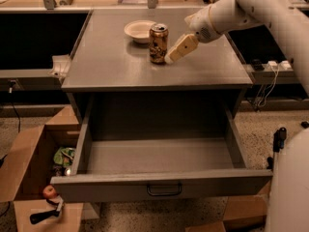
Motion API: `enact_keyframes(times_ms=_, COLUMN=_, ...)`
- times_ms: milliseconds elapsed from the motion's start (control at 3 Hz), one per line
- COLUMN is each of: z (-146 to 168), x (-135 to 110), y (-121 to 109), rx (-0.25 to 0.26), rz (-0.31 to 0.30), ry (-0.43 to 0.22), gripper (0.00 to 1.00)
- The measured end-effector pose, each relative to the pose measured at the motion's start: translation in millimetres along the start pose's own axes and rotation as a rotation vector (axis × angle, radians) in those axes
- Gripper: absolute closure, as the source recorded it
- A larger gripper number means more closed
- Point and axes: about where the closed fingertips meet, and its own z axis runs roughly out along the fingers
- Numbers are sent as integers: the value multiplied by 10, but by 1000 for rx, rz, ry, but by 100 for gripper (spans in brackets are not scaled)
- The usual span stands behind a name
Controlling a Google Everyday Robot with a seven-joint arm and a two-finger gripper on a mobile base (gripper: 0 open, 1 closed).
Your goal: Place orange can into top drawer
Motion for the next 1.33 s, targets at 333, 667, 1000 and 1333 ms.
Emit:
enact_keyframes(times_ms=333, z=207, x=-153, y=-214, rx=4, rz=30, ry=-112, gripper=0)
enact_keyframes(times_ms=667, z=394, x=-261, y=-340, rx=-11, rz=44, ry=-175, gripper=0)
enact_keyframes(times_ms=1000, z=571, x=-340, y=-365, rx=-40, rz=52, ry=-204, gripper=0)
enact_keyframes(times_ms=1333, z=723, x=-363, y=-325, rx=-69, rz=62, ry=-210, gripper=19)
